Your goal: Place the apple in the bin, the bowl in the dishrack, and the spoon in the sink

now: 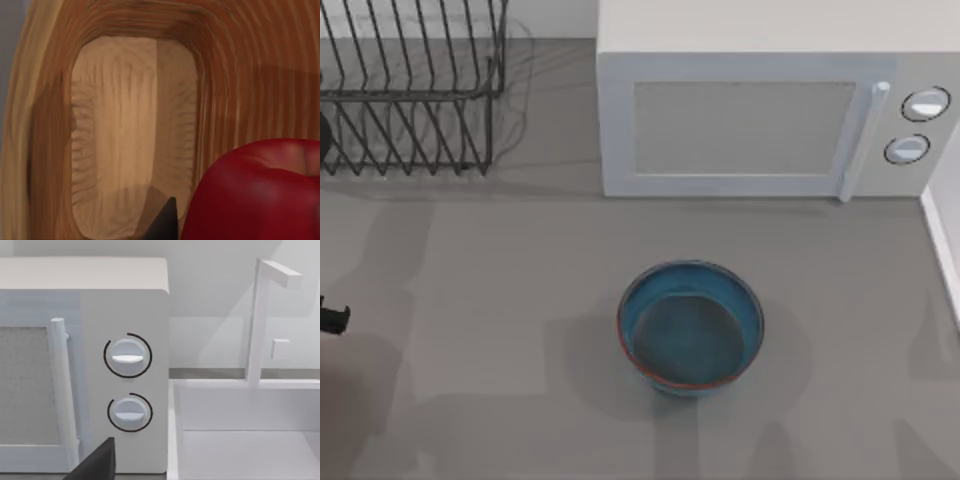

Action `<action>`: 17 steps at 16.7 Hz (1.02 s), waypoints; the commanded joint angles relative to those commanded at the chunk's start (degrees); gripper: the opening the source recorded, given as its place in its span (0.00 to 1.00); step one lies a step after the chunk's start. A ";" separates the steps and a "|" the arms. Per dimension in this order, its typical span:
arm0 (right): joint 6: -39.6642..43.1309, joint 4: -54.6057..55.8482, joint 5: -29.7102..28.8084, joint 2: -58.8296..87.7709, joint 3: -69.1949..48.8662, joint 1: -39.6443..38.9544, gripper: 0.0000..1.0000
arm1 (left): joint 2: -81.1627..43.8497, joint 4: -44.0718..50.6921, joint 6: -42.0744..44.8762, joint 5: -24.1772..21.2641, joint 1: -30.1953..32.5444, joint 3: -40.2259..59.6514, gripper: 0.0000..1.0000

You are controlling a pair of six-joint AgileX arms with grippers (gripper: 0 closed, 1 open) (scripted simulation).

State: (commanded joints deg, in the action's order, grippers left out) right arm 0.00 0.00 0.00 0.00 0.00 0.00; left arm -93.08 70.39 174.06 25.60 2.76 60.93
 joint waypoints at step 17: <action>0.00 0.00 0.00 0.00 0.00 0.00 1.00 | 0.00 0.00 0.00 0.00 0.00 0.00 1.00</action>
State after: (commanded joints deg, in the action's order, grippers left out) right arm 0.00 0.00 0.00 0.00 0.00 0.00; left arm -93.08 70.39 174.06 25.60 2.76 60.93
